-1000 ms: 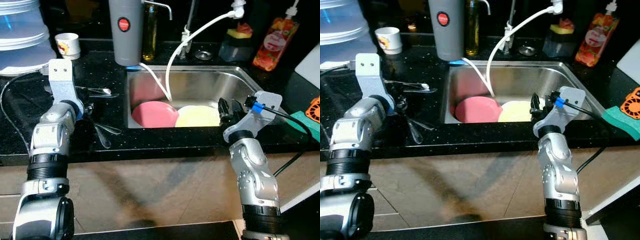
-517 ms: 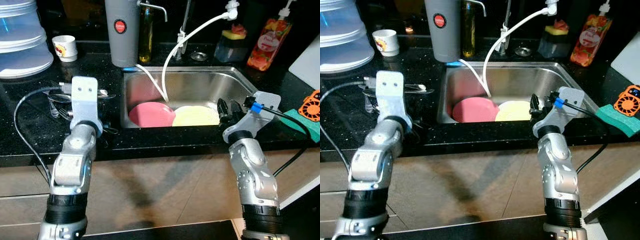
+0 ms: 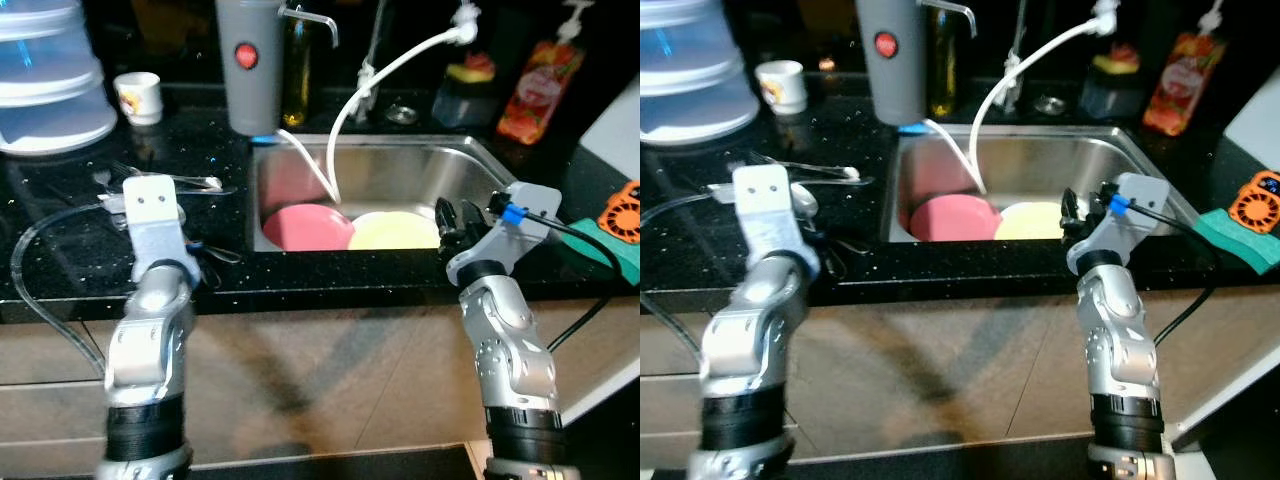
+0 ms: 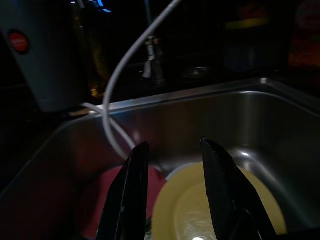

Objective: Kitchen organization

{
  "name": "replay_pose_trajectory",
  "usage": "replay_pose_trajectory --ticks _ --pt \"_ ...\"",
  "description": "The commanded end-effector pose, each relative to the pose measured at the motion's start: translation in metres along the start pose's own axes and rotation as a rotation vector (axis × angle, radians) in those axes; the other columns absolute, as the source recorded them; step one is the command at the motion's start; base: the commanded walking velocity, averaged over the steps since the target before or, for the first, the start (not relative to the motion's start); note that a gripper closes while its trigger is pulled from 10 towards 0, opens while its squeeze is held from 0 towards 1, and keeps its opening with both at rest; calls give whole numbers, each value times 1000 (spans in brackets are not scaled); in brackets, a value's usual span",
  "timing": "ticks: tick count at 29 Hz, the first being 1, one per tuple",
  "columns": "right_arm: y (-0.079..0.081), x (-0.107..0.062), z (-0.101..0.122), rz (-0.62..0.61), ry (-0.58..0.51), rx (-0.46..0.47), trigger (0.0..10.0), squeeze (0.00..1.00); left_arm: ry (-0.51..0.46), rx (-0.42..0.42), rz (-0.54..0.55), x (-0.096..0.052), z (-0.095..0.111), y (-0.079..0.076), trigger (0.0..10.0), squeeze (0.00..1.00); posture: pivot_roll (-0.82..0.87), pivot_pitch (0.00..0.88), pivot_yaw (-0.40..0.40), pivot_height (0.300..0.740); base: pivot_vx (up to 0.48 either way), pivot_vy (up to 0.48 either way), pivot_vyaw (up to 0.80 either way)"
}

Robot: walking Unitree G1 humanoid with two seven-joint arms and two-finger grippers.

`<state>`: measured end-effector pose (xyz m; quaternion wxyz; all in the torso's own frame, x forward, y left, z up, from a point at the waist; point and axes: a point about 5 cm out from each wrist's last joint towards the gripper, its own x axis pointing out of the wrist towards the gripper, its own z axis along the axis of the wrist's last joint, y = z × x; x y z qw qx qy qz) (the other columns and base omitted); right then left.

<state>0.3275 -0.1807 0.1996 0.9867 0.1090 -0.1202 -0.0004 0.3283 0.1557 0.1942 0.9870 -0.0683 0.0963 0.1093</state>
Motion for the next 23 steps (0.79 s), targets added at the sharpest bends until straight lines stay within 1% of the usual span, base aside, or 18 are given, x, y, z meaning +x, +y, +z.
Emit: replay_pose_trajectory --ticks 1,2,3,5,6,7,8,11,12,14,15,16,17,19,21,23 --pt "-1 1 -2 -4 5 -2 10000 0 92 -77 -4 9 -13 -8 10000 0 106 0 -55 740 0 0 0" --pt "-1 1 -2 -5 4 -2 10000 0 108 -108 3 13 -15 -12 10000 0 106 0 -55 740 0 0 0" --pt "-1 0 -2 -7 3 -1 10000 0 133 -163 7 16 -18 -15 10000 0 106 0 -55 740 0 0 0" --pt "-1 -1 -2 -8 2 -1 10000 0 187 -244 34 20 -26 -21 10000 0 88 0 -46 740 0 0 0" --pt "-2 -2 -2 -12 0 -2 10000 0 230 -279 65 22 -33 -23 6235 0 88 0 -46 740 0 0 0" --pt "-2 -2 -2 -12 0 -2 10000 0 230 -279 65 22 -33 -23 6235 0 88 0 -46 740 0 0 0" --pt "-3 -3 -2 -19 -1 -5 10000 0 262 -280 98 22 -39 -22 0 0 78 0 -40 740 0 0 0" --pt "-5 -4 -1 -26 -2 -6 10000 0 285 -268 125 23 -44 -19 0 0 78 0 -40 740 0 0 0" --pt "-7 -5 -1 -32 -2 -7 10000 0 302 -234 154 25 -48 -14 0 0 78 0 -40 740 0 0 0" --pt "-8 -5 -1 -36 -2 -8 10000 0 327 -212 194 26 -53 -7 0 0 74 0 -37 740 0 0 0" --pt "-8 -6 -1 -37 -2 -8 10000 0 335 -183 224 27 -57 0 0 0 73 0 -38 740 0 0 0" --pt "-8 -6 -1 -37 -1 -8 10000 0 332 -168 236 28 -57 3 0 0 73 0 -38 740 0 0 0" --pt "-8 -6 -1 -37 -1 -8 10000 0 325 -147 246 30 -56 6 0 0 76 0 -40 740 0 0 0" --pt "-7 -5 -2 -37 -1 -7 10000 0 281 -72 283 32 -51 14 0 0 76 0 -40 740 0 0 0" --pt "-7 -4 -1 -35 -2 -6 10000 0 221 -11 328 36 -43 27 0 0 79 0 -43 740 0 0 0" --pt "-7 -3 -1 -33 -3 -6 10000 0 181 12 362 38 -37 38 0 0 81 0 -46 740 0 0 0"
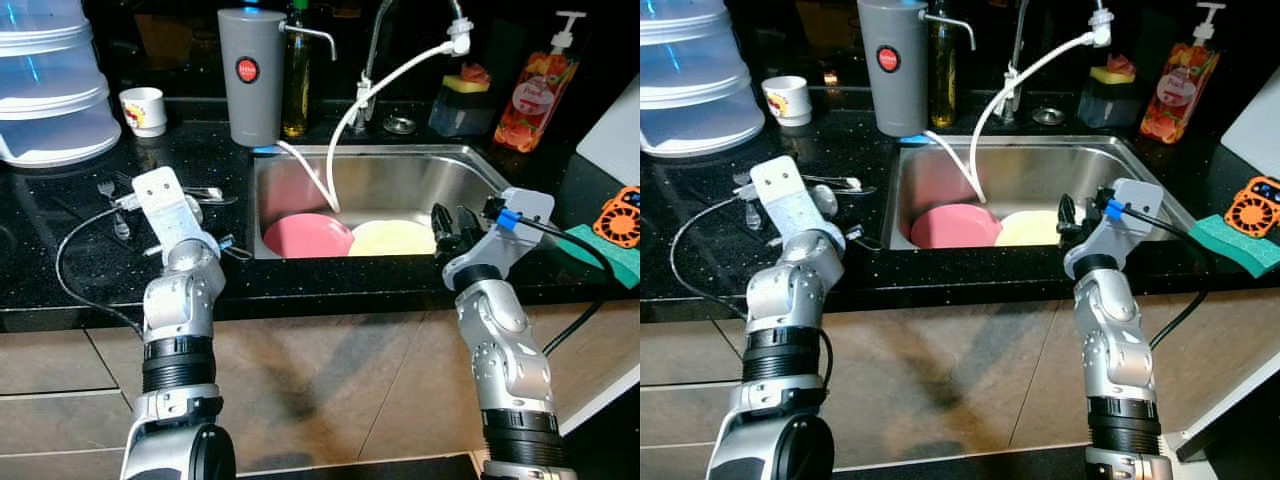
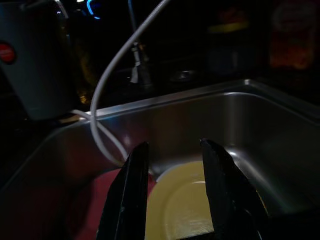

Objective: Kitchen organization

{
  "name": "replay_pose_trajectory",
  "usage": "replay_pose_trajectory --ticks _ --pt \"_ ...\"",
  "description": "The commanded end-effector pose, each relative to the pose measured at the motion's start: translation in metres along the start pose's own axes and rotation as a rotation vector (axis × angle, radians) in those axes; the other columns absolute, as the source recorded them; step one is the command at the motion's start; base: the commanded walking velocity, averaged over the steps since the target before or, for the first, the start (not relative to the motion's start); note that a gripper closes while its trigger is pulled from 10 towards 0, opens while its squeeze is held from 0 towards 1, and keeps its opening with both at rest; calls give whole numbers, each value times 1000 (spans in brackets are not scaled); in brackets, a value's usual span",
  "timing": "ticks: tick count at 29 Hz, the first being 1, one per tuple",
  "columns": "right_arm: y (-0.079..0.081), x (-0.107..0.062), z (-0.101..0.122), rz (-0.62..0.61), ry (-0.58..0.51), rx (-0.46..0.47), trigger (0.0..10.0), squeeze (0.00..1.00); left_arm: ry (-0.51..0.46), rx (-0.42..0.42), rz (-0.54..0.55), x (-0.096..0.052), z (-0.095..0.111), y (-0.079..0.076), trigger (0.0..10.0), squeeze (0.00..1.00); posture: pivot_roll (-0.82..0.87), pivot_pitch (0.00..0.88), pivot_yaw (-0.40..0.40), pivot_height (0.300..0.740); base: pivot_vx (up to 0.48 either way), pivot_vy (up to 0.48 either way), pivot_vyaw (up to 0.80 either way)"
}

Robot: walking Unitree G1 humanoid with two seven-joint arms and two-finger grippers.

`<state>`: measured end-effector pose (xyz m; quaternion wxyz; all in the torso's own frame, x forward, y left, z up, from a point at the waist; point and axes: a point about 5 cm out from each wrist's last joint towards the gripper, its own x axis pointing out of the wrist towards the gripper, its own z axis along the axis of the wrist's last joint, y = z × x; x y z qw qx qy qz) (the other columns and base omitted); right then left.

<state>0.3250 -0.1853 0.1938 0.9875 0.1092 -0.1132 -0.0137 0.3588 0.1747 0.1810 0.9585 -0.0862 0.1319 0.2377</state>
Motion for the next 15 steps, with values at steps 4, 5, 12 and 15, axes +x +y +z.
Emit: replay_pose_trajectory --ticks 4,5,12,15 --pt "-1 1 3 -4 -13 -4 10000 0 -17 116 131 15 -9 34 0 0 84 0 -50 740 0 0 0" --pt "-1 1 3 -4 -13 -4 10000 0 -76 106 122 15 2 34 0 0 84 0 -50 740 0 0 0" --pt "-2 2 3 -1 -11 -5 10000 0 -421 91 -123 -4 69 4 10000 0 84 0 -56 740 0 0 0" --pt "-1 3 3 0 -11 -5 10000 0 -479 62 -263 -13 83 -17 10000 0 84 0 -56 740 0 0 0"
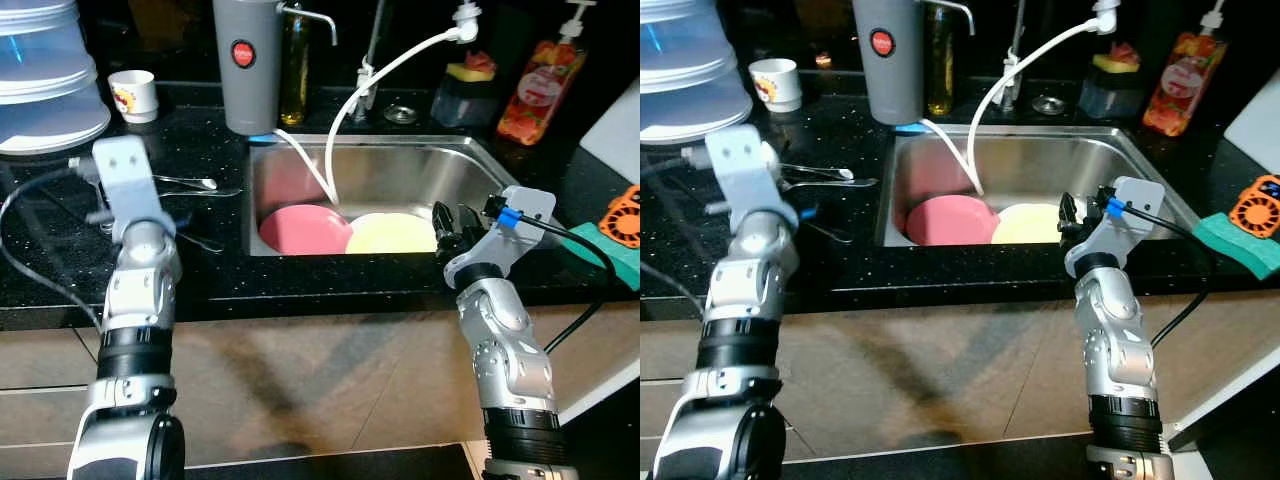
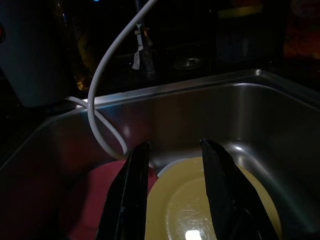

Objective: Kitchen organization

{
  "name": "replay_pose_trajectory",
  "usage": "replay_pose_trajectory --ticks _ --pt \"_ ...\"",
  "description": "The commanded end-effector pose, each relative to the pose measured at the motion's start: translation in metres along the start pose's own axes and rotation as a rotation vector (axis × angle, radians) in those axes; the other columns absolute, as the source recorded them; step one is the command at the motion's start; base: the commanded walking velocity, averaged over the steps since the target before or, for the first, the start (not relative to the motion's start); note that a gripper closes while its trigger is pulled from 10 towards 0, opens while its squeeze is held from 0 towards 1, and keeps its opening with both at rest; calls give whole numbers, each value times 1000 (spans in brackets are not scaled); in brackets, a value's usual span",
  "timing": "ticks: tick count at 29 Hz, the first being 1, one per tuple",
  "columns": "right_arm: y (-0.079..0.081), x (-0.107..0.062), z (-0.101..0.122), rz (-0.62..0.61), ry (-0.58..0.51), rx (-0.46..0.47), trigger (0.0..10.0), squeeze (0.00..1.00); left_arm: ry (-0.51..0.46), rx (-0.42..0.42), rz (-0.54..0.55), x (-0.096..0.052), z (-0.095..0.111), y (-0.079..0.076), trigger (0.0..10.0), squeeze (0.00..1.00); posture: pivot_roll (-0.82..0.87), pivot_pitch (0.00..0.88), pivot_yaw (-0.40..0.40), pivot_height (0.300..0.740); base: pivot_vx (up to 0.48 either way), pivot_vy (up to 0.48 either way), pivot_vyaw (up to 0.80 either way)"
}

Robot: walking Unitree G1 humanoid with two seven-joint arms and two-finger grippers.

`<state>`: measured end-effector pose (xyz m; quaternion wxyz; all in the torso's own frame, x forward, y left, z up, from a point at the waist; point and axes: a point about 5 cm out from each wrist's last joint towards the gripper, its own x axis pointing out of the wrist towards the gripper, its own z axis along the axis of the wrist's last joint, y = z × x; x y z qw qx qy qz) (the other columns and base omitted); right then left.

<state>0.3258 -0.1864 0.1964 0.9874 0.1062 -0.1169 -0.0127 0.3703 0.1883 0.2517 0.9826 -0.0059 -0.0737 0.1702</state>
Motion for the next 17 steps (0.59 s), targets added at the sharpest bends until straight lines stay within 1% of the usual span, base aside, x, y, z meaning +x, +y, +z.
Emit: replay_pose_trajectory --ticks 1,2,3,4,6,7,8,9,10,11,12,13,14,15,17 --pt "-1 1 1 -4 -4 1 10000 0 -55 -35 -98 0 14 -16 10000 0 84 0 -56 740 0 0 0" --pt "-1 1 1 -4 -4 1 10000 0 -55 -35 -98 0 14 -16 10000 0 84 0 -56 740 0 0 0" --pt "-1 1 1 -3 -4 1 10000 0 -75 -56 -167 0 20 -29 10000 0 84 0 -56 740 0 0 0" --pt "-1 1 1 -5 -4 0 10000 0 -58 -73 -272 0 21 -50 10000 0 68 1 -52 740 0 0 0" --pt "-1 1 1 -5 -4 0 10000 0 -58 -73 -272 0 21 -50 10000 0 68 1 -52 740 0 0 0" --pt "-1 -1 1 -8 -3 0 10000 0 -14 -15 -409 -3 14 -76 10000 0 62 5 -49 740 0 0 0" --pt "-2 -2 1 -11 -3 -2 10000 0 43 46 -500 -5 3 -96 10000 0 53 13 -42 740 0 0 0" --pt "-2 -2 1 -11 -3 -2 10000 0 43 46 -500 -5 3 -96 10000 0 53 13 -42 740 0 0 0" --pt "-2 -4 1 -14 -2 -3 10000 0 91 73 -606 -9 -6 -113 10000 0 42 21 -36 740 0 0 0" --pt "-2 -4 1 -14 -2 -3 10000 0 91 73 -606 -9 -6 -113 10000 0 42 21 -36 740 0 0 0" --pt "-3 -6 1 -18 0 -4 10000 0 118 71 -667 -12 -10 -126 10000 0 36 23 -35 740 0 0 0" --pt "-3 -6 1 -18 0 -4 10000 0 118 71 -667 -12 -10 -126 10000 0 36 23 -35 740 0 0 0" --pt "-3 -8 0 -22 2 -4 10000 0 142 30 -731 -15 -10 -137 10000 243 31 27 -31 740 0 0 0" --pt "-4 -9 0 -25 4 -6 10000 0 173 33 -764 -17 -14 -145 10000 427 24 27 -28 740 0 0 0" --pt "-4 -9 0 -25 4 -6 10000 0 173 33 -764 -17 -14 -145 10000 427 24 27 -28 740 0 0 0"
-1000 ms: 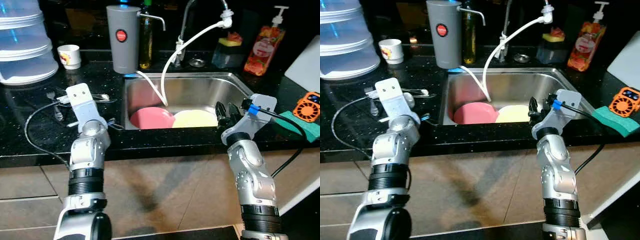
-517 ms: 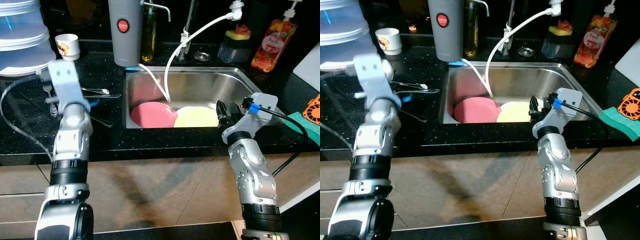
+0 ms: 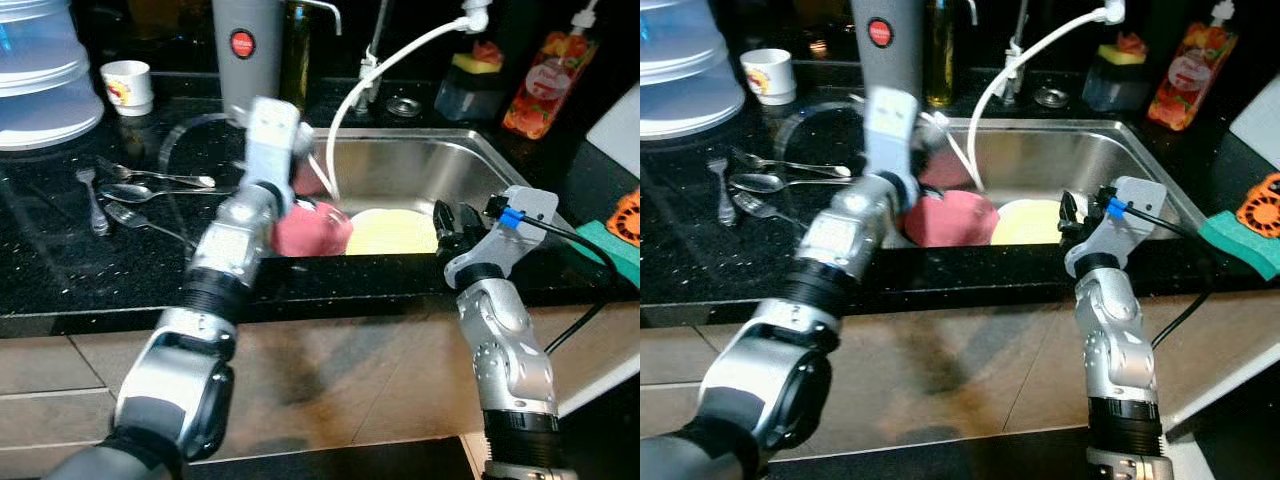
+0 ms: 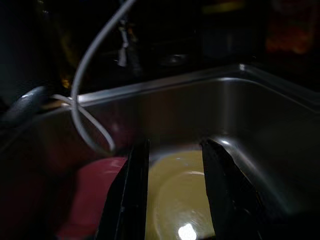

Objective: Kitchen organization

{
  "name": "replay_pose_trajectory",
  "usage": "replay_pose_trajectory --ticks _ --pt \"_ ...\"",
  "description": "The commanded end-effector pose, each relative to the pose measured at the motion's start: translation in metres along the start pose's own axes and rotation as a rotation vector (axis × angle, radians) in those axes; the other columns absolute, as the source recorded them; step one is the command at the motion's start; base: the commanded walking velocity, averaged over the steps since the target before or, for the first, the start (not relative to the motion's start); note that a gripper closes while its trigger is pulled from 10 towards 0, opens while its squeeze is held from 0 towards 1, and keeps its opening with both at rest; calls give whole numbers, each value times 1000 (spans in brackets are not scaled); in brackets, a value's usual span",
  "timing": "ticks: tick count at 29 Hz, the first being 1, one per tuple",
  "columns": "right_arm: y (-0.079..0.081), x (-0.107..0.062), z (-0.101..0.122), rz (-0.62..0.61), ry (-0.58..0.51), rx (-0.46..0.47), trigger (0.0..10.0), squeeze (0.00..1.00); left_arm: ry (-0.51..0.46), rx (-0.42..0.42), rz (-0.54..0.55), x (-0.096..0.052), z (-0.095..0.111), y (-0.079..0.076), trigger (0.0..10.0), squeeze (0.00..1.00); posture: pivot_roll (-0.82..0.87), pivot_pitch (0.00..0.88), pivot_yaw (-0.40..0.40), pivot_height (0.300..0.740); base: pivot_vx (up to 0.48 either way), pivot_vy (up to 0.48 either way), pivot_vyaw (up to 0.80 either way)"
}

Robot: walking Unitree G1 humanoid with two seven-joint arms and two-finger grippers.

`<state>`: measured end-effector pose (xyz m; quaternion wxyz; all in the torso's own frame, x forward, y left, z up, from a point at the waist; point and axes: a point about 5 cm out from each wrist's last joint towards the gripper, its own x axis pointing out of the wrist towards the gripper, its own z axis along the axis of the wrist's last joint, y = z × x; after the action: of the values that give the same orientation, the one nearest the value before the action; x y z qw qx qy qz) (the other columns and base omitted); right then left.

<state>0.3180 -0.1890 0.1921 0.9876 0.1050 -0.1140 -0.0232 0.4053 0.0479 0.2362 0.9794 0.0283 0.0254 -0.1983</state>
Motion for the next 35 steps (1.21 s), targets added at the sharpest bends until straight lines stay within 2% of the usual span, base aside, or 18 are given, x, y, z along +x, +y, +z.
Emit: replay_pose_trajectory --ticks 1,5,6,7,8,9,12,15,16,18,19,21,22,26,27,28,34,35 --pt "-1 -3 2 -11 -2 -3 10000 0 -5 66 23 3 2 0 10000 1000 8 20 -20 740 0 0 0" --pt "-4 -4 4 -22 -10 -6 10000 0 -121 86 14 1 19 2 10000 1000 5 17 -19 740 0 0 0" --pt "-5 -3 4 -25 -12 -6 10000 0 -154 76 9 -2 24 8 10000 0 12 10 -21 740 0 0 0" --pt "-5 -3 5 -27 -13 -6 10000 0 -170 72 6 -4 27 11 10000 0 12 10 -21 740 0 0 0" --pt "-5 -3 4 -27 -13 -6 10000 0 -163 80 50 -6 27 23 10000 0 21 6 -22 740 0 0 0" --pt "-4 -1 4 -21 -13 -4 10000 0 -120 67 179 -13 23 48 10000 0 34 0 -28 740 0 0 0" --pt "-1 0 3 -12 -11 -1 10000 0 -66 -4 334 -22 14 75 10000 0 41 0 -28 740 0 0 0" --pt "2 1 4 -1 -14 3 10000 0 -43 -46 433 -41 0 98 10000 0 58 0 -32 740 0 0 0" --pt "2 1 4 -1 -14 3 10000 0 -43 -46 433 -41 0 98 10000 0 58 0 -32 740 0 0 0" --pt "2 3 2 4 -6 6 10000 0 10 -67 522 -73 -22 110 10000 0 98 0 -42 740 0 0 0" --pt "2 3 2 4 -6 6 10000 0 10 -67 522 -73 -22 110 10000 0 98 0 -42 740 0 0 0" --pt "4 5 -2 18 5 11 10000 0 43 -77 571 -100 -33 107 10000 0 130 0 -51 740 0 0 0" --pt "6 6 -3 26 10 14 10000 0 46 -80 578 -106 -33 102 10000 0 130 0 -51 740 0 0 0" --pt "11 9 -4 46 14 21 10000 0 44 -82 606 -111 -33 95 10000 0 145 0 -57 740 0 0 0" --pt "14 11 -4 54 12 24 10000 0 40 -74 637 -112 -33 94 10000 169 147 0 -60 740 0 0 0" --pt "15 12 -4 59 11 26 10000 0 45 -83 661 -111 -35 94 10000 1000 148 0 -64 740 0 0 0" --pt "12 12 -3 53 10 23 10000 0 93 -177 705 -103 -47 96 10000 1000 137 0 -65 740 0 0 0" --pt "11 11 -3 50 11 22 10000 0 99 -221 718 -98 -48 96 10000 0 132 0 -65 740 0 0 0"
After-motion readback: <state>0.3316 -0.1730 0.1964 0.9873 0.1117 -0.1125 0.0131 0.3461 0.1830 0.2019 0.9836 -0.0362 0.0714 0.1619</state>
